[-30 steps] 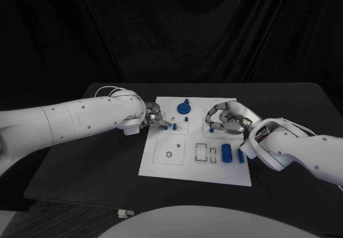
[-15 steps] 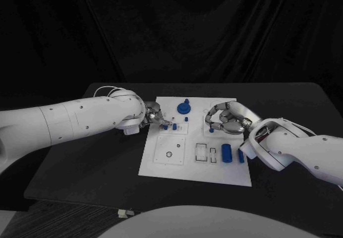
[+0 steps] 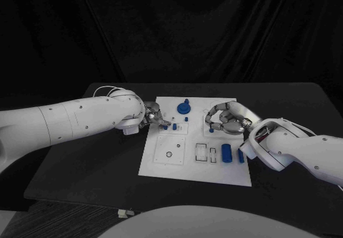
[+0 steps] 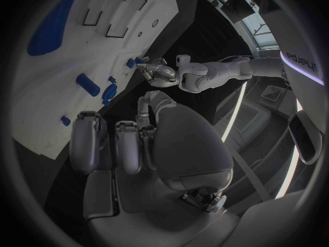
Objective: Assemble the parts on the task board
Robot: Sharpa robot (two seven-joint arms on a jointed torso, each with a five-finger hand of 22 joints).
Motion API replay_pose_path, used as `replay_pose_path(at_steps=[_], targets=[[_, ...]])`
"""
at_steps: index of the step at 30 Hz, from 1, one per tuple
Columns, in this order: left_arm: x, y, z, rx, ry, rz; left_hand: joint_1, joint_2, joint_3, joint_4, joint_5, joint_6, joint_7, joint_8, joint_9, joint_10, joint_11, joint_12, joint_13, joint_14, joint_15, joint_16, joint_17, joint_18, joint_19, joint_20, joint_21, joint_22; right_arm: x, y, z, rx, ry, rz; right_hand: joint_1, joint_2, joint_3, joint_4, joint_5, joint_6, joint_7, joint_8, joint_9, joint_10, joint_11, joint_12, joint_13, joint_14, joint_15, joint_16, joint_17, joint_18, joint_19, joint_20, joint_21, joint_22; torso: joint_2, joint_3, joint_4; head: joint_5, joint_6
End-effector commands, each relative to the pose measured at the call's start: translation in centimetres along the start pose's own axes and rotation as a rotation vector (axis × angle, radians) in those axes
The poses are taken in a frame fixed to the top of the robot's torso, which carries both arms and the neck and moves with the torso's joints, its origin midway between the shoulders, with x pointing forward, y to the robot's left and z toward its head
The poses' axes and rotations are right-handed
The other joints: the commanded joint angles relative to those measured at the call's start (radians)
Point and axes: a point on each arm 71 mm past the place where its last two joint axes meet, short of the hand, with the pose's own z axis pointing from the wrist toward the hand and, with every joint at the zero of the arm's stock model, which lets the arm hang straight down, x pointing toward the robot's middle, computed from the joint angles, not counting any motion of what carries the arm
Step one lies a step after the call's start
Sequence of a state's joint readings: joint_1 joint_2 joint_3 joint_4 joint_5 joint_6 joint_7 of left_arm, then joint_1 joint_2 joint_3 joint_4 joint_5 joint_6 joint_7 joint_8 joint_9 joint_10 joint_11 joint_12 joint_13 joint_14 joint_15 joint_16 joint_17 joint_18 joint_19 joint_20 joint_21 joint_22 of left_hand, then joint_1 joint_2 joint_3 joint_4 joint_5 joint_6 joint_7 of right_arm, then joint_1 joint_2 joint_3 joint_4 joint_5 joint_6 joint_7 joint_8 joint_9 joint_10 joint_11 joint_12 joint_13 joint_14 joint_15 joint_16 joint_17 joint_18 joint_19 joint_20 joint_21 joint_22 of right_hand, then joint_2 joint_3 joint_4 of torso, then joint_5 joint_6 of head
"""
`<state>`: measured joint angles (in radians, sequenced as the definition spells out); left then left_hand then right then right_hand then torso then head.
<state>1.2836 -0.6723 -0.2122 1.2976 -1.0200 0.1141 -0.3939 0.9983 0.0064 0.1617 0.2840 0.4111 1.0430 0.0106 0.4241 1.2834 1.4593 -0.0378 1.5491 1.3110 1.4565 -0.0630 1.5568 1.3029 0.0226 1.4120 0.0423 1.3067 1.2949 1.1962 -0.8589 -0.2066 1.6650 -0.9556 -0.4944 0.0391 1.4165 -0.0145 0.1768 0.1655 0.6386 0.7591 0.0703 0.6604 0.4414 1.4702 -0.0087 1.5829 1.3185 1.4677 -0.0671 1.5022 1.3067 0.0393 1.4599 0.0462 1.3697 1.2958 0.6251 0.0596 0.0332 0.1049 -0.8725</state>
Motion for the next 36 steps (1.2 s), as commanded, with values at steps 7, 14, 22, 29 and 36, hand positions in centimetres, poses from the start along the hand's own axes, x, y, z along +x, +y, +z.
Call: replay_pose_path(at_steps=[7,14,22,29,36], targets=[[0.02,-0.44,-0.02,0.021,0.014,0.008,0.027,-0.004,-0.006,0.000,0.030,-0.011,-0.006,0.020,0.048,0.111,-0.013,0.022,0.260,0.114,-0.024,0.014,0.268,0.042,0.003,-0.015,-0.004,0.191,0.16,-0.16,-0.07,0.017,0.007,0.001,-0.026,0.000,0.050,-0.002,0.032,-0.004,0.001,0.028,-0.008,0.101,0.002,-0.012,0.252,0.069,-0.003,-0.008,0.088,0.013,0.008,-0.006,-0.008,0.206,0.000,0.0001,0.0004,-0.002,0.000],[0.05,-0.59,-0.01,0.026,0.012,0.008,0.028,-0.004,-0.005,0.000,0.032,-0.002,-0.006,0.041,0.052,0.111,-0.013,0.022,0.260,0.114,-0.025,0.014,0.268,0.041,0.004,-0.015,-0.003,0.192,0.12,-0.21,-0.10,0.018,0.007,0.001,-0.027,0.000,0.051,-0.002,0.032,-0.004,0.001,0.029,-0.008,0.101,0.002,-0.012,0.252,0.069,-0.003,-0.008,0.088,0.013,0.007,-0.006,-0.009,0.206,0.000,0.0000,0.0003,-0.003,0.000],[0.11,-0.65,-0.01,0.028,0.019,0.011,0.050,-0.004,0.010,0.002,0.092,0.009,-0.009,0.087,0.061,0.111,-0.016,0.022,0.260,0.114,-0.026,0.014,0.268,0.042,0.003,-0.017,-0.004,0.191,0.08,-0.27,-0.14,0.020,0.006,0.001,-0.027,0.000,0.051,-0.002,0.032,-0.004,0.001,0.029,-0.008,0.101,0.002,-0.012,0.252,0.069,-0.003,-0.008,0.088,0.013,0.007,-0.006,-0.009,0.206,0.000,0.0001,0.0000,-0.001,0.000],[0.14,-0.54,-0.03,0.019,0.024,0.033,0.122,-0.028,0.078,-0.029,0.191,-0.013,-0.013,0.097,0.058,0.111,-0.020,0.022,0.260,0.114,-0.030,0.014,0.268,0.042,0.002,-0.021,-0.005,0.191,0.08,-0.27,-0.16,0.020,0.007,0.001,-0.027,0.000,0.051,-0.002,0.032,-0.004,0.001,0.029,-0.008,0.101,0.002,-0.012,0.252,0.069,-0.003,-0.008,0.088,0.013,0.007,-0.006,-0.009,0.206,0.000,0.0002,0.0003,-0.003,0.000],[0.13,-0.45,-0.09,0.017,0.019,0.055,0.116,-0.052,0.129,-0.019,0.111,-0.019,-0.010,0.103,0.055,0.111,-0.018,0.022,0.260,0.114,-0.029,0.014,0.268,0.042,0.000,-0.020,-0.007,0.190,0.09,-0.28,-0.14,0.020,0.008,0.001,-0.027,0.000,0.051,-0.002,0.032,-0.004,0.001,0.029,-0.008,0.101,0.002,-0.012,0.252,0.069,-0.003,-0.008,0.088,0.013,0.007,-0.006,-0.009,0.206,0.000,0.0003,0.0004,-0.002,0.000]])
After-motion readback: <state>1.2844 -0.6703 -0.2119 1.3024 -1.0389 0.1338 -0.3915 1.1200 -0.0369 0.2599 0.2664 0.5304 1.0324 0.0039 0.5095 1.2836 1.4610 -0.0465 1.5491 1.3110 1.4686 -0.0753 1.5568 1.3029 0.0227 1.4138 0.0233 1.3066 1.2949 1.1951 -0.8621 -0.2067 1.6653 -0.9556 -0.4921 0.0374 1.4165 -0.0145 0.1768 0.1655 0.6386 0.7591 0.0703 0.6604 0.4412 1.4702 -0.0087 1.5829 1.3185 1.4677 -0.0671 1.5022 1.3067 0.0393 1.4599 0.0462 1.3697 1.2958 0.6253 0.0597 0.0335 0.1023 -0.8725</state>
